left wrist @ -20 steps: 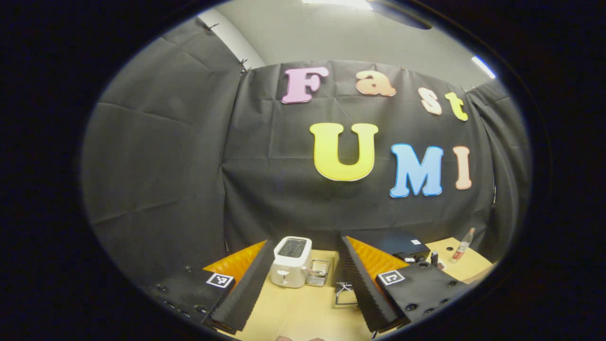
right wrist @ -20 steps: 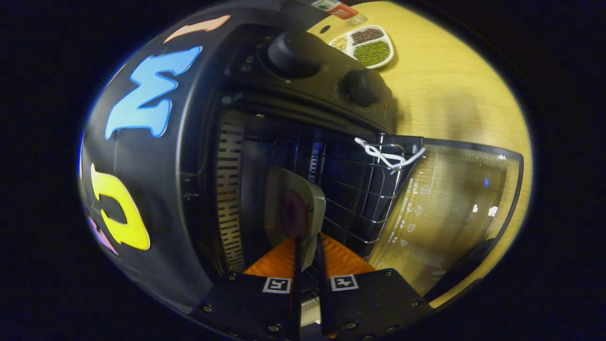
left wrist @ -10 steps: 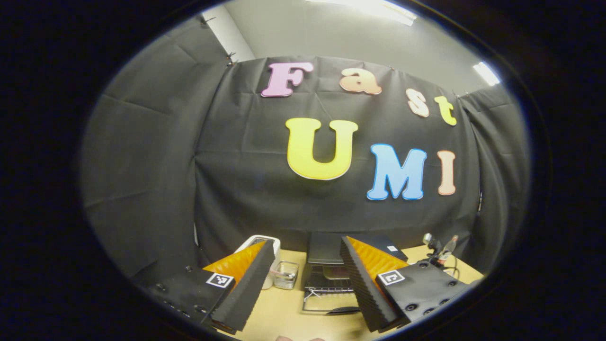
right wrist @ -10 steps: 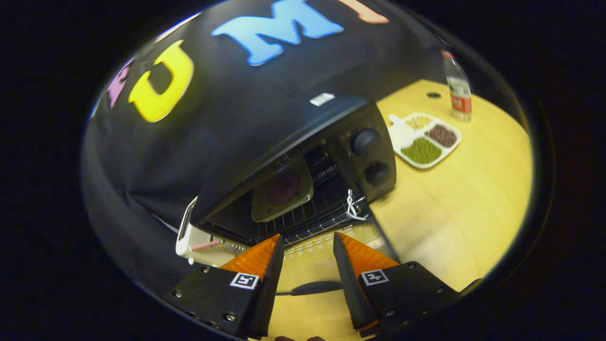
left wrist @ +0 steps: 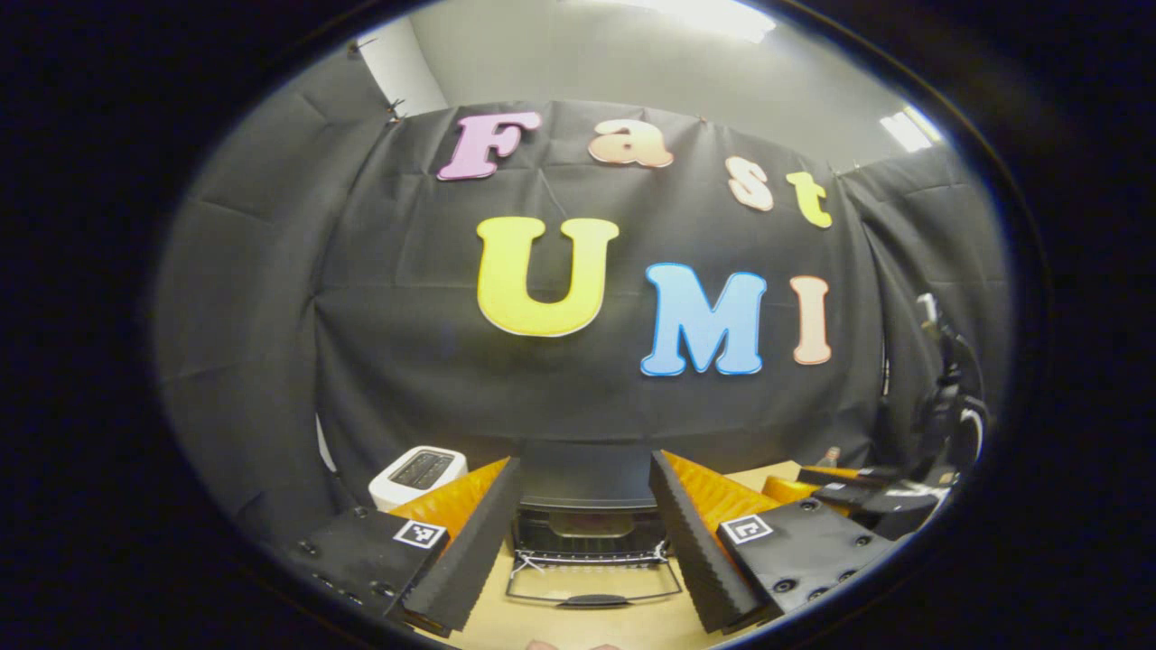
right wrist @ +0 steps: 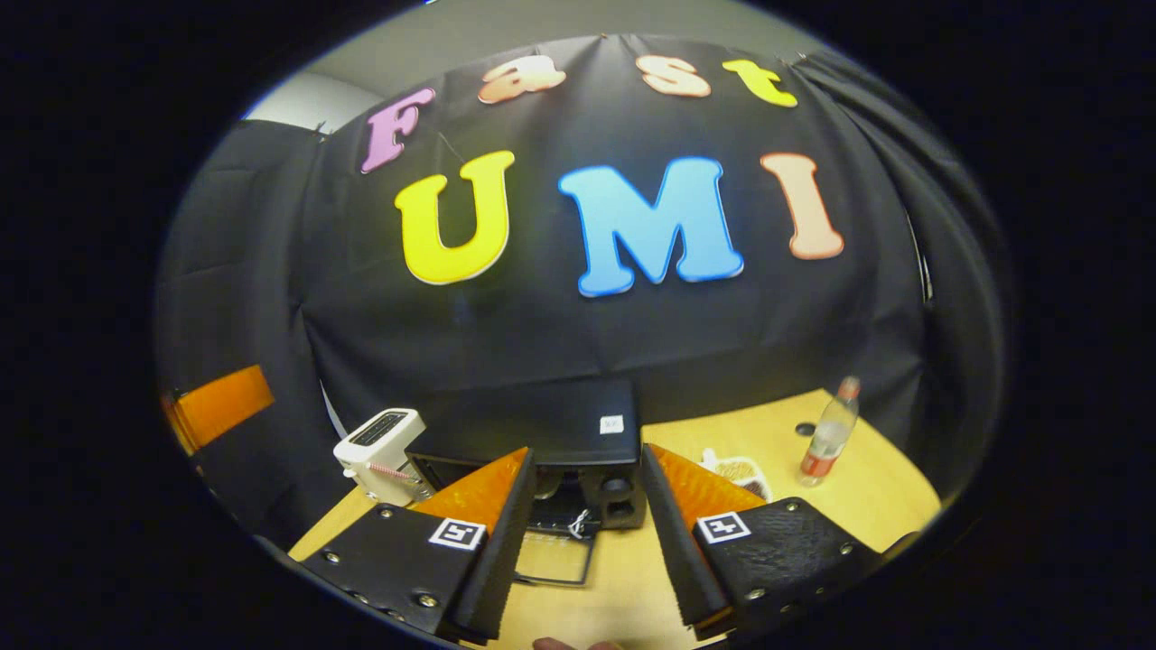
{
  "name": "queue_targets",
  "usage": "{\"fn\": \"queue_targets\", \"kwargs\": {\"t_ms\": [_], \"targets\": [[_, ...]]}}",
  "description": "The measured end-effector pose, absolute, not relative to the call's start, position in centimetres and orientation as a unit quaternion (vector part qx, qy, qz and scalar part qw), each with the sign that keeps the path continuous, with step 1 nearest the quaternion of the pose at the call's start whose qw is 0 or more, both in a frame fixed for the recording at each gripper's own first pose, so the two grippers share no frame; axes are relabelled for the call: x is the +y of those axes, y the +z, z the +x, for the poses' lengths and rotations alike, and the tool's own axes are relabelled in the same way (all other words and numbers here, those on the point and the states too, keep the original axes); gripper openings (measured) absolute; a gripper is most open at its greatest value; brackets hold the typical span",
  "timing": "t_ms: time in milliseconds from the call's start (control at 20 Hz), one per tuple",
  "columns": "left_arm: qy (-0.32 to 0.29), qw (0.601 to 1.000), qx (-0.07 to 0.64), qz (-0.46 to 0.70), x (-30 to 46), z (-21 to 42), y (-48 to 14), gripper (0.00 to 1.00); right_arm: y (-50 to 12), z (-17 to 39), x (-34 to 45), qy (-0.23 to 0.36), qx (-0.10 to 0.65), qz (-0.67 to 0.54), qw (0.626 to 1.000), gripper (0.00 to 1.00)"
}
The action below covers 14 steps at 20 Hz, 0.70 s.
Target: Open the electric oven with the left hand, put the food in, and close the electric oven.
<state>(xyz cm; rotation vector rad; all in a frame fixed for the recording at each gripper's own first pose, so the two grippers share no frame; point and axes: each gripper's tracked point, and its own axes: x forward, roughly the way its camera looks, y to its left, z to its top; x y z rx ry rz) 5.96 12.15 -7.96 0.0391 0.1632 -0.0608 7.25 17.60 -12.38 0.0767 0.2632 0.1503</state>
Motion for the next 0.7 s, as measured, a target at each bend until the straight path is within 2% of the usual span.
{"fn": "queue_targets", "kwargs": {"t_ms": [50,100,150,200,250,300,350,450,500,550,700], "targets": [[-0.035,0.996,0.08,0.018,11.1,6.1,-7.9,0.99,-10.6,6.8,16.9,0.08,0.114,0.043,0.989,0.75],[-0.038,0.996,0.077,0.018,10.1,6.3,-7.9,0.91,-8.6,6.2,16.0,0.083,0.093,0.044,0.991,0.84],[-0.039,0.996,0.075,0.02,9.5,6.5,-8.0,0.91,-6.7,5.8,14.8,0.084,0.069,0.026,0.994,0.89],[-0.039,0.996,0.077,0.023,8.9,6.7,-8.4,0.99,-4.6,5.9,12.7,0.07,0.048,0.004,0.996,0.99],[-0.04,0.996,0.082,0.022,8.2,6.9,-8.8,0.99,-3.0,5.7,11.3,0.065,0.03,-0.006,0.997,0.94],[-0.041,0.995,0.088,0.023,7.7,7.1,-9.2,0.92,-2.4,5.8,11.1,0.062,0.021,-0.007,0.998,1.0],[-0.043,0.994,0.097,0.025,7.2,7.3,-9.7,0.92,-2.1,5.7,10.6,0.06,0.021,-0.004,0.998,1.0],[-0.045,0.991,0.126,0.029,6.4,7.5,-11.4,0.99,-2.5,5.4,9.2,0.053,0.026,0.007,0.998,1.0],[-0.049,0.988,0.144,0.033,6.1,7.6,-12.4,0.95,-2.6,5.3,8.6,0.051,0.027,0.012,0.998,1.0],[-0.054,0.985,0.161,0.036,5.8,7.6,-13.3,0.99,-2.7,5.3,8.0,0.049,0.029,0.016,0.998,1.0],[-0.059,0.972,0.226,0.04,5.6,7.4,-17.4,0.99,-3.3,5.0,6.5,0.046,0.037,0.021,0.998,1.0]]}}
